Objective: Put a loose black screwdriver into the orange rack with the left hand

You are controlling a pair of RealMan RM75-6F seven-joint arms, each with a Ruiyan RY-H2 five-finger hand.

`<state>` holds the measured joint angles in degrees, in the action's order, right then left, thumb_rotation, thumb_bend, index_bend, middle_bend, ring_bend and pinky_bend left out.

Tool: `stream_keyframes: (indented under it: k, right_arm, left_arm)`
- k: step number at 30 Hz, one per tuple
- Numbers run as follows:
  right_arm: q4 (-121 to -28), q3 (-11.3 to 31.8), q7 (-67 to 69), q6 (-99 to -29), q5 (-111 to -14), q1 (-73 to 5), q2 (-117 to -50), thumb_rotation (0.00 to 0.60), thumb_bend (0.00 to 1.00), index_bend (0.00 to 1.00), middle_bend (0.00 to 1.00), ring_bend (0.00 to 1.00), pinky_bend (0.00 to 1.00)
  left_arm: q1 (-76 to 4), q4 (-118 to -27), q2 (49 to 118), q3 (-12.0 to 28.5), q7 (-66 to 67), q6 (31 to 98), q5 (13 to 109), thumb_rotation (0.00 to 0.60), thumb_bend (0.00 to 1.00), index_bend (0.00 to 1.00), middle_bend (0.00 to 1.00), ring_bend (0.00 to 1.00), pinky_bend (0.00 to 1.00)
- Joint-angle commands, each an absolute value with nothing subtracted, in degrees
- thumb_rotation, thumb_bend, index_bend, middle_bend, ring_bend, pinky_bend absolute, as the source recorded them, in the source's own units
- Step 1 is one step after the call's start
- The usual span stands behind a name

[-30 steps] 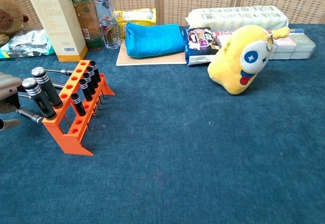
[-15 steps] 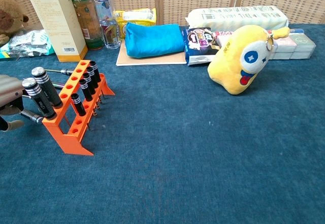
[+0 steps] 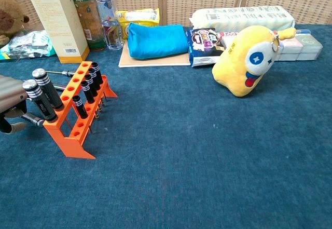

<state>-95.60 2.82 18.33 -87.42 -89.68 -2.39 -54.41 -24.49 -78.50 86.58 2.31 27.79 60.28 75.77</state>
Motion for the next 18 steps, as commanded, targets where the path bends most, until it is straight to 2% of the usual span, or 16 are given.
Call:
stream_keyframes:
  k: [1, 18]
  right_arm:
    - [-95.7, 2.8, 18.5, -87.4, -89.8, -2.4, -54.3, 0.6, 0.0, 0.11, 0.0, 0.0, 0.0]
    - [-95.7, 2.5, 19.7, -87.6, -90.3, -2.4, -53.9, 0.6, 0.0, 0.12, 0.0, 0.0, 0.0]
  left_arm:
    - [-24.6, -78.1, 87.0, 2.4, 28.3, 60.3, 75.3, 0.6, 0.33, 0.43, 1.0, 1.0, 1.0]
    - [-24.9, -75.6, 90.0, 1.6, 30.0, 61.6, 75.1, 0.6, 0.33, 0.47, 1.0, 1.0, 1.0]
